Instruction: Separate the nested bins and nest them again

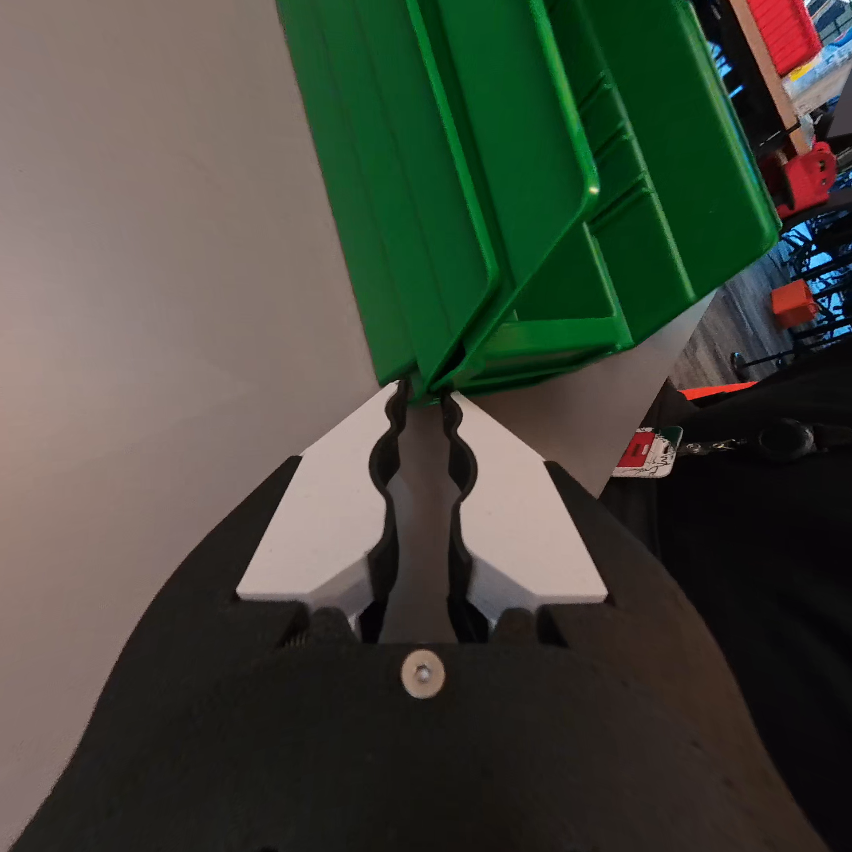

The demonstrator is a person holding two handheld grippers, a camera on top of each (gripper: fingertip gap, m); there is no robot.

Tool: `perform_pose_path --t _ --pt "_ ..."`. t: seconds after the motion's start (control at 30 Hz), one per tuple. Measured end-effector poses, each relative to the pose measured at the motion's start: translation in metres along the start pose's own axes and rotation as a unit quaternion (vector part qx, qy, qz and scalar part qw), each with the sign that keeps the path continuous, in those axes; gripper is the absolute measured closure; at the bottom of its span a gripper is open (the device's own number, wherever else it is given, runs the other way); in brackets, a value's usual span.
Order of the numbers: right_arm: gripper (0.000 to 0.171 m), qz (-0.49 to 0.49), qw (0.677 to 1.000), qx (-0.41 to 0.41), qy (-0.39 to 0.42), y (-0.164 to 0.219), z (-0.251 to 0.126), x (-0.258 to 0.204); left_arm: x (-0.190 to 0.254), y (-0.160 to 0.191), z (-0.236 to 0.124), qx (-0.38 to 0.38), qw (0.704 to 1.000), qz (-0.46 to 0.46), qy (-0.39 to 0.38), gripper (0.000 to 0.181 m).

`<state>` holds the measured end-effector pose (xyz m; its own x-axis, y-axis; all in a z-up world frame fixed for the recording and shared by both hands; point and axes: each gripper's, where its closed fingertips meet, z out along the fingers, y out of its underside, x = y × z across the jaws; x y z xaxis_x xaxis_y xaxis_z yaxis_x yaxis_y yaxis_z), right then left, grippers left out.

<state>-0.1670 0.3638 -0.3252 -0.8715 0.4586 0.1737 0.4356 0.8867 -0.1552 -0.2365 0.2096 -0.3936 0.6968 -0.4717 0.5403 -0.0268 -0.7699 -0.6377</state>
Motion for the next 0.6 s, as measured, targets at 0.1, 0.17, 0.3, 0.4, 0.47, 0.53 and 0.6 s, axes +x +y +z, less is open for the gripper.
perform_pose_path --t 0.1,0.17,0.3,0.4,0.47,0.53,0.6 --pt "0.066 0.023 0.999 0.017 -0.017 -0.002 -0.001 -0.003 -0.004 0.000 -0.002 -0.004 1.000 0.005 -0.007 0.168" --pt "0.063 0.038 0.999 0.013 -0.021 -0.002 -0.001 -0.007 -0.007 0.000 -0.002 -0.005 1.000 0.006 -0.012 0.169" --pt "0.060 0.077 0.997 -0.007 0.000 -0.004 0.000 -0.011 -0.018 -0.003 -0.010 0.002 0.999 0.007 -0.043 0.168" --pt "0.059 0.115 0.993 -0.017 0.024 -0.009 0.002 -0.014 -0.025 -0.013 -0.033 0.035 0.996 0.006 -0.083 0.167" --pt "0.060 0.145 0.988 -0.025 0.035 -0.012 0.002 -0.014 -0.025 -0.026 -0.059 0.073 0.989 0.020 -0.127 0.159" --pt "0.059 0.178 0.982 -0.031 0.049 -0.017 0.004 -0.013 -0.012 -0.042 -0.087 0.118 0.978 0.051 -0.164 0.159" --pt "0.059 0.203 0.977 -0.036 0.057 -0.021 0.005 -0.011 0.015 -0.051 -0.105 0.133 0.967 0.106 -0.192 0.159"
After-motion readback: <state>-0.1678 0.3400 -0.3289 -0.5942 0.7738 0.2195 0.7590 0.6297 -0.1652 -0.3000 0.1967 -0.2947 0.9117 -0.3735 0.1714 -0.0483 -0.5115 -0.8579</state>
